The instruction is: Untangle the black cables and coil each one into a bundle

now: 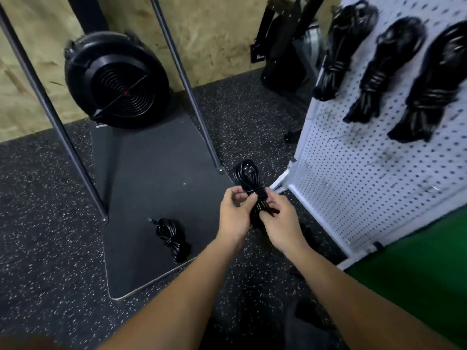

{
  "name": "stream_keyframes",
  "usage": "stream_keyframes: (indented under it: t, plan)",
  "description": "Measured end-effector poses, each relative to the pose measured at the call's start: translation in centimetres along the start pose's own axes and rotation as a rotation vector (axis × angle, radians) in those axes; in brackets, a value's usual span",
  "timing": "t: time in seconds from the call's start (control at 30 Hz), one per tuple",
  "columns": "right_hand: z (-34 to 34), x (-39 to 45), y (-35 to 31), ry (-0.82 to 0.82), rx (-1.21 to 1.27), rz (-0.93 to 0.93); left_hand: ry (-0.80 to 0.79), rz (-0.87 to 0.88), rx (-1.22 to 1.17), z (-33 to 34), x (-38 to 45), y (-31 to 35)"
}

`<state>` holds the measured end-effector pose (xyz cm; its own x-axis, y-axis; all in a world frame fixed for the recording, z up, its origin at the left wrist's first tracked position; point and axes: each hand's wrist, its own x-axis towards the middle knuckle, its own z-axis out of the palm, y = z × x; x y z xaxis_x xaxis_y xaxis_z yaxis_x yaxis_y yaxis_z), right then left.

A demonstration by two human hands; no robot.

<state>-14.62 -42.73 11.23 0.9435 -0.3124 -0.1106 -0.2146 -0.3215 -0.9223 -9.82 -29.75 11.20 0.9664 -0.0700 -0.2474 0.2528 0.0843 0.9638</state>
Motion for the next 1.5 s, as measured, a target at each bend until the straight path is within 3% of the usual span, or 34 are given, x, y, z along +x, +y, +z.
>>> stream_keyframes:
  t: [0.23,0.43,0.7,0.9,1.17,1.5]
  plan:
    - [-9.3,-6.2,-4.7,0.285,-0.037,-0.227,-0.166,0.104,0.006,6.5,-6.6,5.6]
    - [-16.3,-9.8,-6.7,0.305,0.041,-0.238,-0.331,0.289,0.007,12.1,-11.7,10.8]
    - [-22.7,-11.9,-9.7,0.514,0.047,-0.356,-0.462,0.358,0.036,17.9,-14.9,16.1]
    - [-24.7,-11.9,-11.2,0.602,0.077,-0.428,-0.487,0.444,0.108,20.4,-15.1,18.6]
    - [-26.2,-9.7,-11.0,0.708,0.119,-0.344,-0.461,0.441,0.173,24.7,-13.5,19.3]
    - [-25.7,-10.1,-10.1,0.934,-0.066,-0.363,-0.474,0.461,0.234,27.4,-12.1,18.3]
